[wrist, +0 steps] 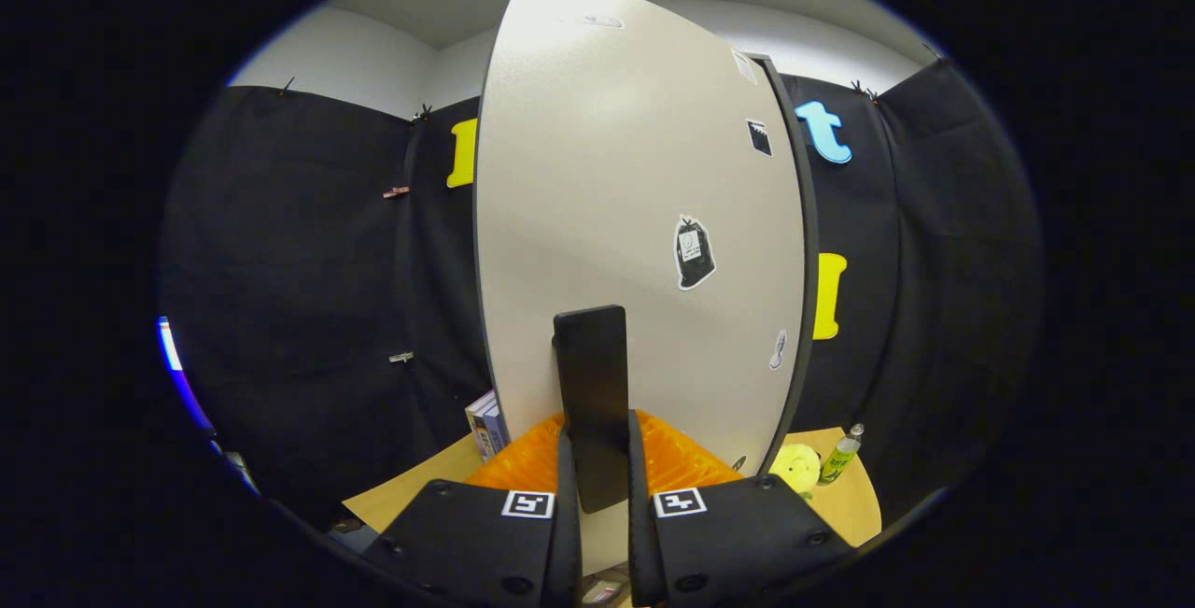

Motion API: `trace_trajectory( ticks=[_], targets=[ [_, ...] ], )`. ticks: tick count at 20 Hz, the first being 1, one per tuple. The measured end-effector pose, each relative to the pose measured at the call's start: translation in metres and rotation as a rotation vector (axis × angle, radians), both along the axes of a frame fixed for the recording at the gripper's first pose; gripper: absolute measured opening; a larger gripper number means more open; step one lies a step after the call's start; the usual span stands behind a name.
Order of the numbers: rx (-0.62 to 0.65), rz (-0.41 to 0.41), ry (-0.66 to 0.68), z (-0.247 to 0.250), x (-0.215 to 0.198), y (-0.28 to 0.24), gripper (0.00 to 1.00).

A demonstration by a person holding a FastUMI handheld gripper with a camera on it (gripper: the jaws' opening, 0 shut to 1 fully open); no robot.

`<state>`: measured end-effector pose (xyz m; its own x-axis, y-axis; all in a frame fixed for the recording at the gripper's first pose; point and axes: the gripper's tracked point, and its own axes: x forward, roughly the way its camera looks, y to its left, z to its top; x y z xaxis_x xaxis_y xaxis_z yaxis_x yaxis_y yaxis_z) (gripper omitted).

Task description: Open the shoe cabinet door, grab the shoes and put them into the shoe cabinet, then close the shoe cabinet door.

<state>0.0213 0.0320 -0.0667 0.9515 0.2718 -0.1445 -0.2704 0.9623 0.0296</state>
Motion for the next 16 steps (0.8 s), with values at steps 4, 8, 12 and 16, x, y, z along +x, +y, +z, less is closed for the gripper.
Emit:
trace_trajectory(
  ticks=[4, 8, 12, 16],
  targets=[
    [0.03, 0.011, -0.002, 0.003, -0.011, -0.019, 0.23],
    [0.018, -0.019, -0.007, 0.003, -0.017, -0.033, 0.23],
    [0.019, -0.055, -0.01, 0.005, -0.021, -0.048, 0.23],
    [0.026, -0.109, -0.005, 0.006, -0.029, -0.067, 0.22]
  ],
)
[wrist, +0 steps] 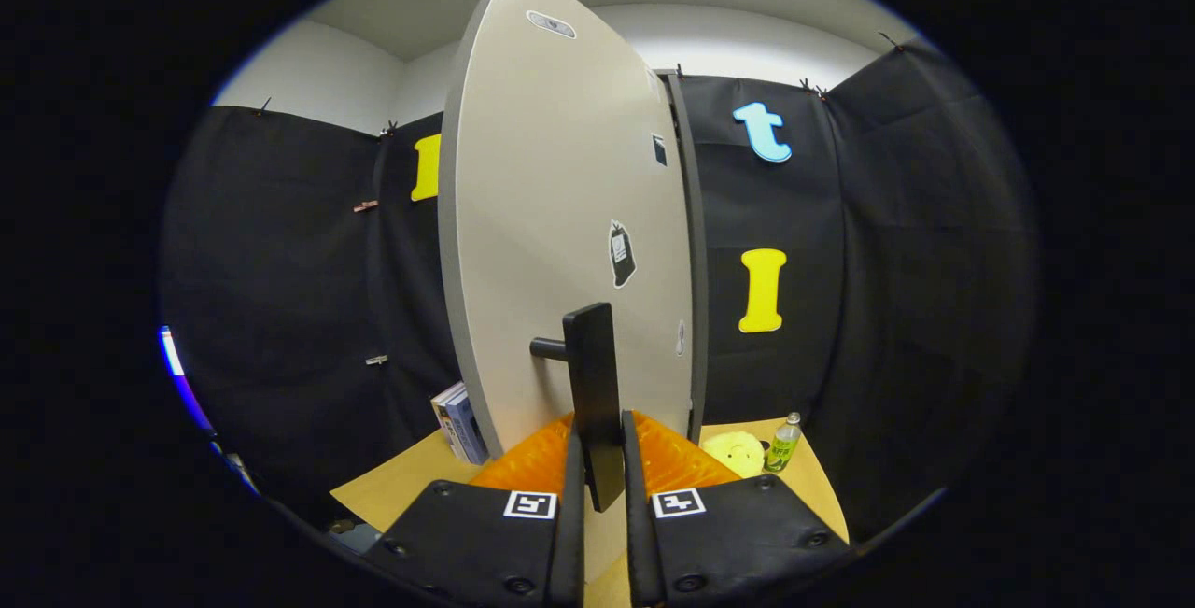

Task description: Open the shoe cabinet door, grab the shoes and put them into the shoe cabinet, then close the shoe cabinet door.

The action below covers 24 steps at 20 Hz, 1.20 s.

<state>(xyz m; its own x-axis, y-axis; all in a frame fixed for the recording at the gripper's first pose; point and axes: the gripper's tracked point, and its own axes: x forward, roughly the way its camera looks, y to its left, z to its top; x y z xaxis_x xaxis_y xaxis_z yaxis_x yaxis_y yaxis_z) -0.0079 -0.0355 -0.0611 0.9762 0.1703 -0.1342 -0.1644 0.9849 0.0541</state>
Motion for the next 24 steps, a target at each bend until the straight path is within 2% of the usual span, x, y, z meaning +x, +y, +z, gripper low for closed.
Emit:
trace_trajectory(
  ticks=[4, 9, 12, 18, 24],
  targets=[
    [-0.012, -0.052, -0.006, 0.004, -0.018, -0.042, 0.22],
    [-0.055, -0.197, -0.07, 0.027, -0.059, -0.093, 0.22],
    [-0.056, -0.232, -0.102, 0.036, -0.074, -0.107, 0.22],
    [-0.042, -0.173, -0.049, 0.01, -0.076, -0.081, 0.22],
    [-0.034, -0.076, 0.081, -0.048, -0.066, -0.032, 0.22]
  ],
)
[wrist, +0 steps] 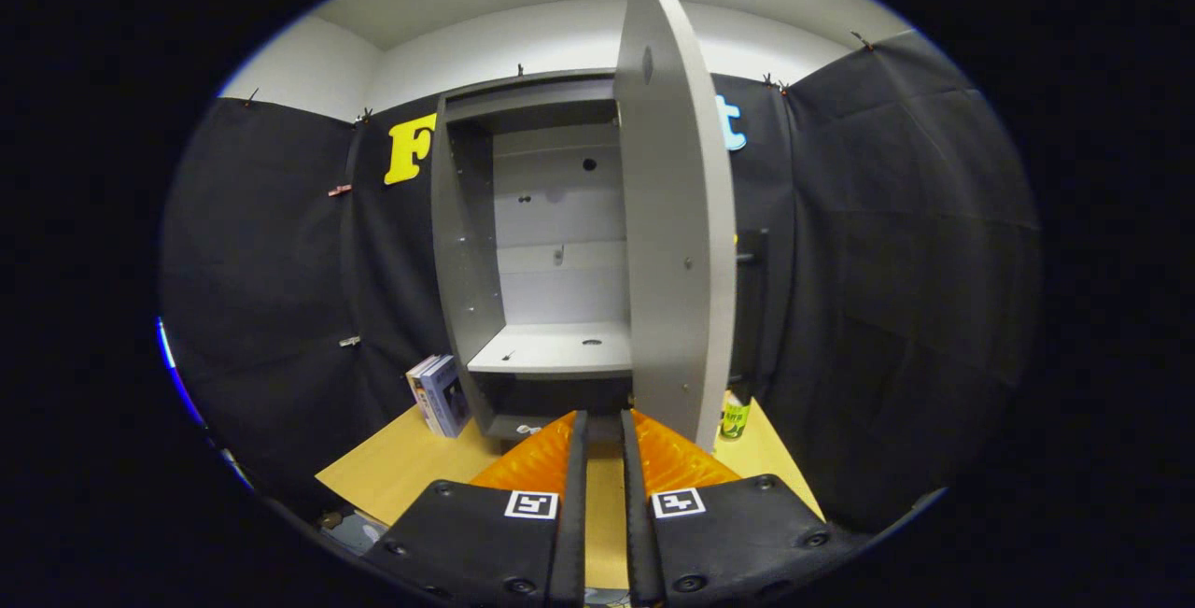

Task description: Open the shoe cabinet door, grab the shoes and put them into the shoe cabinet, then close the shoe cabinet door.

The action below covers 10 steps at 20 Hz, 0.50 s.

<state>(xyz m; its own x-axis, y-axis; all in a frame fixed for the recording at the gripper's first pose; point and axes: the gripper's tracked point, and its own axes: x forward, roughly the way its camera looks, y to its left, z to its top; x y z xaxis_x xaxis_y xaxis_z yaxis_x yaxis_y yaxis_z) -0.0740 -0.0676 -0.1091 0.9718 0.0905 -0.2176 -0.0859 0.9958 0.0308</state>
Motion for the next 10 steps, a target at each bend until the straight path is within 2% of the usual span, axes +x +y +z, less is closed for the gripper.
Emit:
trace_trajectory(
  ticks=[5, 10],
  targets=[
    [-0.008, 0.05, 0.128, -0.056, 0.017, 0.04, 0.22],
    [0.005, 0.05, 0.286, -0.131, 0.043, 0.082, 0.22]
  ],
)
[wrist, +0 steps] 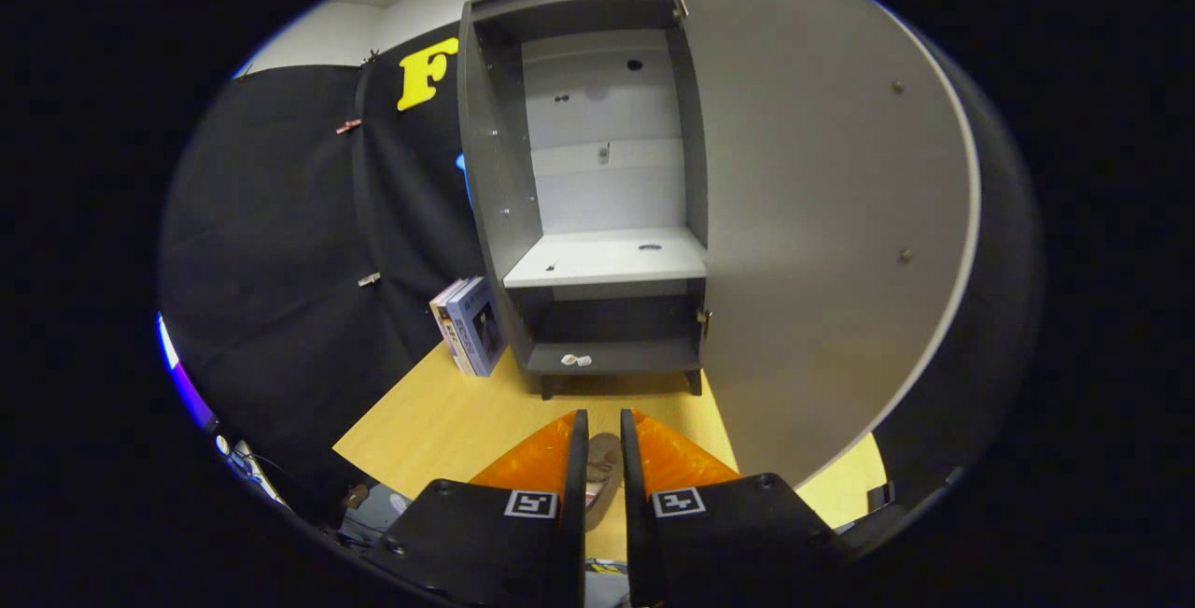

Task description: Open the shoe cabinet door, grab the shoes and put them into the shoe cabinet, then close the shoe cabinet door.

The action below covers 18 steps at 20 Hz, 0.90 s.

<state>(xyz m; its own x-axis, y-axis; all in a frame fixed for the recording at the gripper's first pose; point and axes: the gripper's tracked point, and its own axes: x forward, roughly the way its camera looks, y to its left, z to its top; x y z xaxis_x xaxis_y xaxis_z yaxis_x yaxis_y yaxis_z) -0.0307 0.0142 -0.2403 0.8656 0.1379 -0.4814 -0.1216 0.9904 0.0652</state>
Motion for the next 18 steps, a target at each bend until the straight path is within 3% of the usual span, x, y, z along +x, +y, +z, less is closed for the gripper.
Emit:
trace_trajectory(
  ticks=[11, 18],
  targets=[
    [-0.007, -0.106, 0.401, -0.198, 0.021, 0.064, 0.22],
    [0.013, -0.174, 0.528, -0.295, 0.023, 0.062, 0.22]
  ],
)
